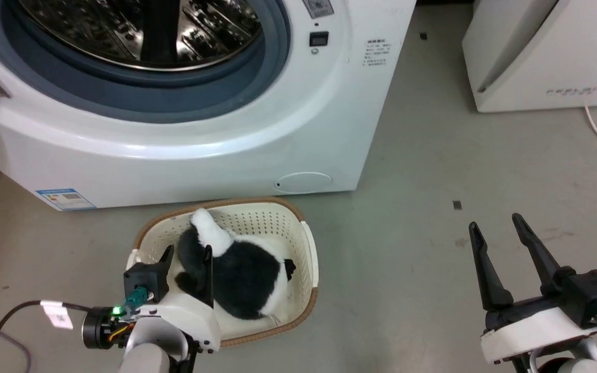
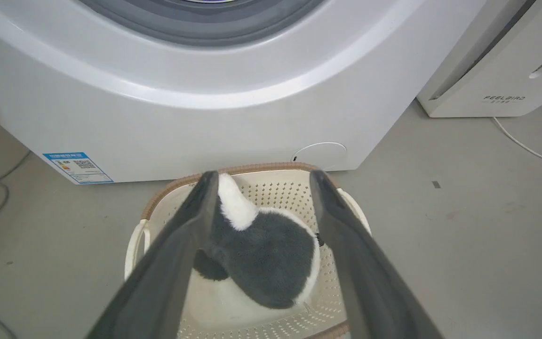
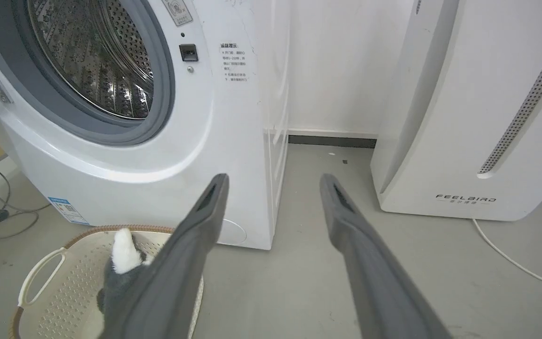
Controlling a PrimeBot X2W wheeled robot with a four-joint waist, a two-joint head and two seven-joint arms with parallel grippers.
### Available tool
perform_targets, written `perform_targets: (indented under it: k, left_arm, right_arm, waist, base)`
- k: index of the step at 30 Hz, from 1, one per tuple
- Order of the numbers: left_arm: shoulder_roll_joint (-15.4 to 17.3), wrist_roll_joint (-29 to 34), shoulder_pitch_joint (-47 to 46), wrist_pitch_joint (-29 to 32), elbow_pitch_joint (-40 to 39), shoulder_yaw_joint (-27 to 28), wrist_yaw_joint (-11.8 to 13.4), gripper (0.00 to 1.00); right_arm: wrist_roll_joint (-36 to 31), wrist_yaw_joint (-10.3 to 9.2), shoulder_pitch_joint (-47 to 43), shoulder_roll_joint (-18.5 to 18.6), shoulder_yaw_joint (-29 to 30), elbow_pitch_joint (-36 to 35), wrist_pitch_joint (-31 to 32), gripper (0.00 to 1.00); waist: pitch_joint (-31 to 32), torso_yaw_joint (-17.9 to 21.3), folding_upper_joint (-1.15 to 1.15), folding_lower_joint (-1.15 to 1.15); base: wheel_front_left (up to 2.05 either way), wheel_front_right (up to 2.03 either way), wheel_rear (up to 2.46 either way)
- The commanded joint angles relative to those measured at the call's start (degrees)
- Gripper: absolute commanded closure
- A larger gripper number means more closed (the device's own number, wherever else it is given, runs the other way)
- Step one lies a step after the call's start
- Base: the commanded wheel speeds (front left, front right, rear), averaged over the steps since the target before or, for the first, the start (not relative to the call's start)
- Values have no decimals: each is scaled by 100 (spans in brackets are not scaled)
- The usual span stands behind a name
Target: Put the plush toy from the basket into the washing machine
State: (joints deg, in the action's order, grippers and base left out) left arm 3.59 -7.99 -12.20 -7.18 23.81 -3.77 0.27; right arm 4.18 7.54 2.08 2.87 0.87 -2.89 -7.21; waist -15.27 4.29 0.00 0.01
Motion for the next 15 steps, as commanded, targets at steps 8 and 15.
perform_targets:
  k: [8,15]
  left_arm:
    - [207,-199,-597,-117,898,3,-66,0]
    - [452,-272,-1096,-105,1700,-45,-31,0]
  right_arm:
    - [168,-3,214,0,-44,-119,-136,0]
    - [298,-3,327,0,-120,-201,-219,0]
  waist:
    - [-468,227,0,-1]
    - [-897,409,0,-1]
  base:
    - [0,0,0]
    - [0,0,0]
